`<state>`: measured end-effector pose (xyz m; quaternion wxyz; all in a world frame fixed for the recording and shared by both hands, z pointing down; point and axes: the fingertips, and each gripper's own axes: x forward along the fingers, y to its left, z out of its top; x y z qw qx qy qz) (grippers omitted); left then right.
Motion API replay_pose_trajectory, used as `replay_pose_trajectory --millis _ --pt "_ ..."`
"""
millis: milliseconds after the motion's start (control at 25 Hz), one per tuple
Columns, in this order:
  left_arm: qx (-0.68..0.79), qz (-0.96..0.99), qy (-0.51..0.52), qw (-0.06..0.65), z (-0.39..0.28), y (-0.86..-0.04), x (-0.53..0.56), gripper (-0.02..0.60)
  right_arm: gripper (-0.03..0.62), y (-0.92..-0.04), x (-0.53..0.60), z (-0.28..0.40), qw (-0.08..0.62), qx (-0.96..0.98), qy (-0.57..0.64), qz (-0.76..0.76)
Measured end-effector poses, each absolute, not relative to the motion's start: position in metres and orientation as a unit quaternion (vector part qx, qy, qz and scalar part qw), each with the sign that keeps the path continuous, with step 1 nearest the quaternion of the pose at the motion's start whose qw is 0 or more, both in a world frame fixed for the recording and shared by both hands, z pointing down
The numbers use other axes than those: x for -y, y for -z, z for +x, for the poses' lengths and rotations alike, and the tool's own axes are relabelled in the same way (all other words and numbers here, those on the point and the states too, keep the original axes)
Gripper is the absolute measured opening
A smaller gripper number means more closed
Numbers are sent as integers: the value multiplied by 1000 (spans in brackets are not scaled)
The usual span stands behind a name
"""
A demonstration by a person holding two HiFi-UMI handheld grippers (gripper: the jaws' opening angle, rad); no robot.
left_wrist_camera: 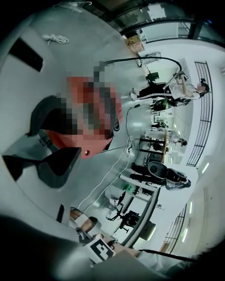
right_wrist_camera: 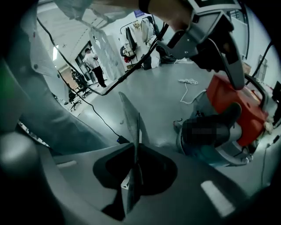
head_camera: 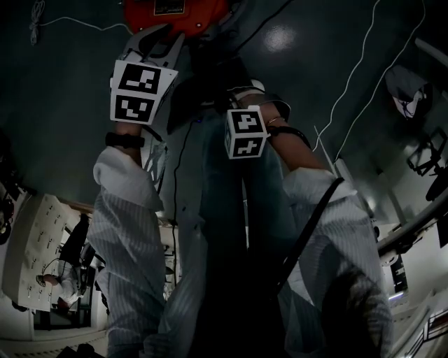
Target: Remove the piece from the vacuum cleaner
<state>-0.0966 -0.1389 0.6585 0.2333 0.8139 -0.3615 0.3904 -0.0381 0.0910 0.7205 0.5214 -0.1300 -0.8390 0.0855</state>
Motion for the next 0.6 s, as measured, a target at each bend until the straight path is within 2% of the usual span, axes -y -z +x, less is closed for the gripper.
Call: replay_pose_trajectory --millis 240,440,600 --pt "396 826 -313 252 -94 -600 124 86 29 -661 -56 -38 454 879 -140 -38" --pt "486 814 -241 208 -112 -463 120 21 29 -561 -33 -20 397 903 -163 32" --pt "518 809 -188 205 -109 -349 103 5 31 -456 -20 6 355 912 -177 107"
